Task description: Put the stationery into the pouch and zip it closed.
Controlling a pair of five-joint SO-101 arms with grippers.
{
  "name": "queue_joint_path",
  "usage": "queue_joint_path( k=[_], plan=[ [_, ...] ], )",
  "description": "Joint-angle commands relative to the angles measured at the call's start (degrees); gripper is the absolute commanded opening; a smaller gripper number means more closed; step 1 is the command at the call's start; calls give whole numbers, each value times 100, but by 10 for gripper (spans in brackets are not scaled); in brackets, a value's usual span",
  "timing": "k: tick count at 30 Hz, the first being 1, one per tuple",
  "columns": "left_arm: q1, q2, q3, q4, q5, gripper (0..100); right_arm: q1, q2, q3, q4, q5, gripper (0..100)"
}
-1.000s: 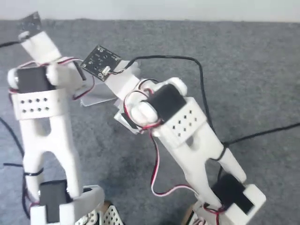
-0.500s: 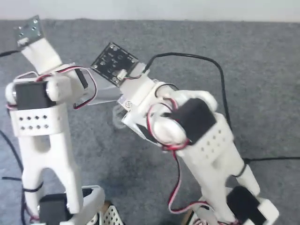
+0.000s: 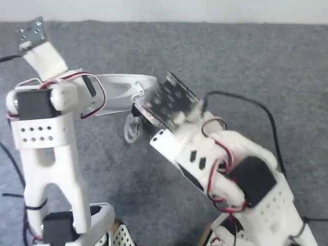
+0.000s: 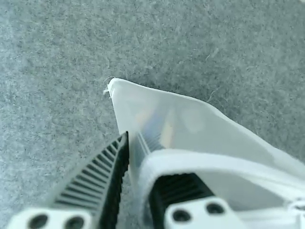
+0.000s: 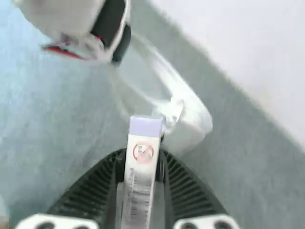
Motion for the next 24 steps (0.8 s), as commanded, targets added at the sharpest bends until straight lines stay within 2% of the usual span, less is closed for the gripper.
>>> queue_joint_path(
  k=[1,10,24],
  plan=[
    [26,-334,-136,-229,-44,11,75,-752,668,-980,-53,6],
    [18,-334,-136,-220,-53,11,75,-1226,2215,-3002,-53,6],
    [26,-334,-48,-237,-62,11,75,-1209,2365,-4066,-53,6]
  ],
)
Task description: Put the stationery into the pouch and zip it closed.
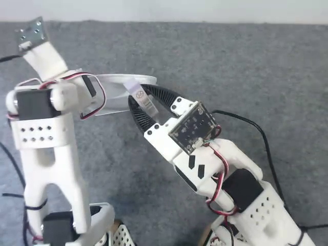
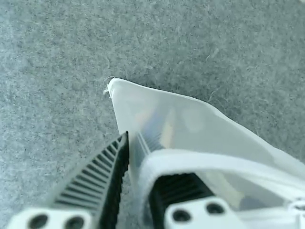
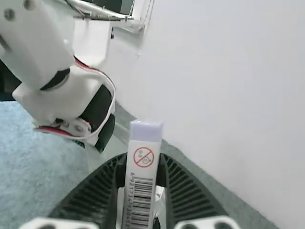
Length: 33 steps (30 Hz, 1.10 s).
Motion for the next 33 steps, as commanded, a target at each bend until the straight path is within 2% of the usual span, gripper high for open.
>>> queue_joint_path(
  k=[1,7,12,15,26,33],
  plan=[
    [44,-334,-13,-246,-62,11,75,-154,-53,-330,-53,6],
    [44,-343,101,-387,-193,11,92,409,-53,-1059,-79,6],
    [44,-343,110,-378,-193,11,92,743,-62,-1789,-853,6],
    [44,-343,110,-369,-193,11,92,813,-53,-2088,-1073,6],
    [44,-343,110,-352,-193,11,101,2053,-18,-3143,-1099,6],
    [35,-343,110,-352,-193,11,101,2668,712,-4884,-1055,6]
  ],
)
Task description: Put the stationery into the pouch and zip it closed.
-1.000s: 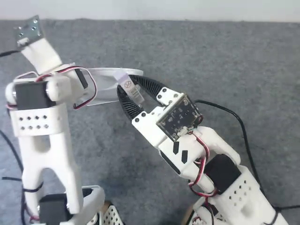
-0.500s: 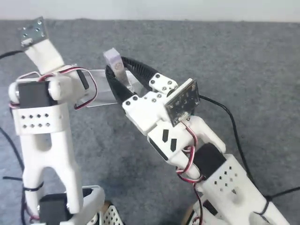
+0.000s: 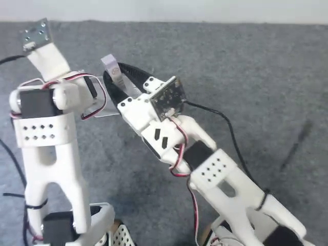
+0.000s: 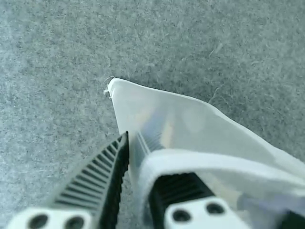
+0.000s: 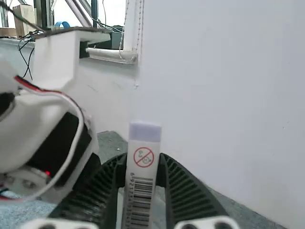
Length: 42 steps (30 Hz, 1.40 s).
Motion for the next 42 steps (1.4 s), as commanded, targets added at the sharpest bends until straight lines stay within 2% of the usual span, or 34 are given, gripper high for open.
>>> queue_joint_path(
  k=[1,13,18,26,32,42],
  plan=[
    [35,-334,-136,-202,-35,11,101,119,149,-884,-9,6],
    [26,-334,-136,-202,-35,11,110,884,246,-1305,9,6],
    [18,-325,-136,-202,-44,11,198,1077,255,-1385,492,6],
    [18,-325,-136,-202,-44,11,189,971,466,-1323,527,17],
    [18,-325,-136,-202,-44,11,171,646,475,-418,510,190],
    [9,-325,-48,-246,-44,12,163,101,475,330,501,195]
  ],
)
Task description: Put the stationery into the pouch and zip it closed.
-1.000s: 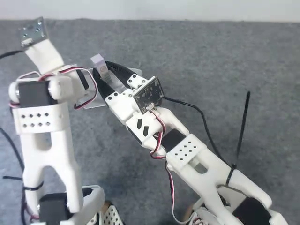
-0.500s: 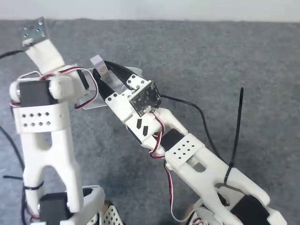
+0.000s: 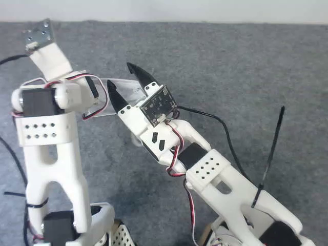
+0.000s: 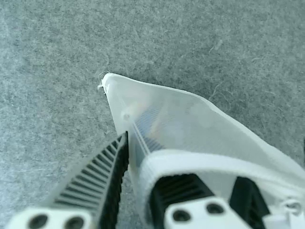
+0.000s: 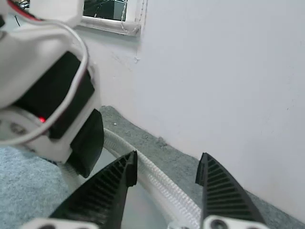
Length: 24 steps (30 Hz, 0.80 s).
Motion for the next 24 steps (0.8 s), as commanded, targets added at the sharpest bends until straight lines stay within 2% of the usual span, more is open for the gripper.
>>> queue_joint_path(
  k=[1,24],
  plan=[
    [-18,-334,-48,-246,-44,12,101,-233,79,374,62,195],
    [-9,-334,-40,-246,-35,12,145,-1842,35,1358,88,195]
  ],
)
